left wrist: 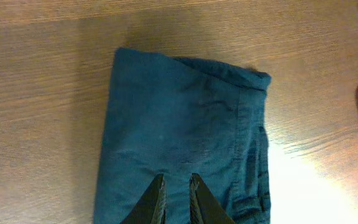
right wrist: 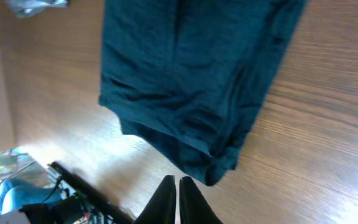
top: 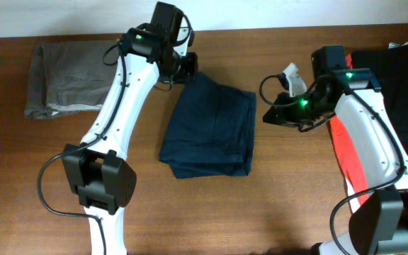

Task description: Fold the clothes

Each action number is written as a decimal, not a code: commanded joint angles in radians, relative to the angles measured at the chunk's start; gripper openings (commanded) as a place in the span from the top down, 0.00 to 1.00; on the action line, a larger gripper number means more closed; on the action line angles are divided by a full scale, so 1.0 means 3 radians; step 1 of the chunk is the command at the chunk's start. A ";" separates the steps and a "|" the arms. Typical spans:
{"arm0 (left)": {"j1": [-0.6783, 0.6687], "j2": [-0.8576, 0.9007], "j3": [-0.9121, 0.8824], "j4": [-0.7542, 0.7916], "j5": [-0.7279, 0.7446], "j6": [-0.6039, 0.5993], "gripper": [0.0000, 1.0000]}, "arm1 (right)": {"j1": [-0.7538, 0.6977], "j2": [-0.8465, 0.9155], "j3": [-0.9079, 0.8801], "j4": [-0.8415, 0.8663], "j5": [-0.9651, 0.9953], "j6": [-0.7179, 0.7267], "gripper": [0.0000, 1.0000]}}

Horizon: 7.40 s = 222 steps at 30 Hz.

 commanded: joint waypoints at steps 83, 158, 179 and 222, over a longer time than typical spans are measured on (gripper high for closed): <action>0.0153 -0.1088 -0.1748 0.0216 0.1172 0.0844 0.99 | 0.0716 -0.0037 -0.1045 0.0870 -0.0158 0.0486 0.94; 0.0209 -0.1952 -0.4163 0.4047 -0.0628 -0.0362 0.99 | -0.0328 -0.0242 -0.1034 0.0473 0.0662 0.0448 0.02; -0.0088 -0.0851 -0.3791 0.1715 -0.0800 -0.0220 0.99 | -0.0328 -0.0242 -0.1034 0.0473 0.0662 0.0448 0.02; 0.0323 -0.1062 -0.2635 0.2476 -0.1264 0.0450 1.00 | -0.0328 -0.0242 -0.1034 0.0473 0.0662 0.0449 0.02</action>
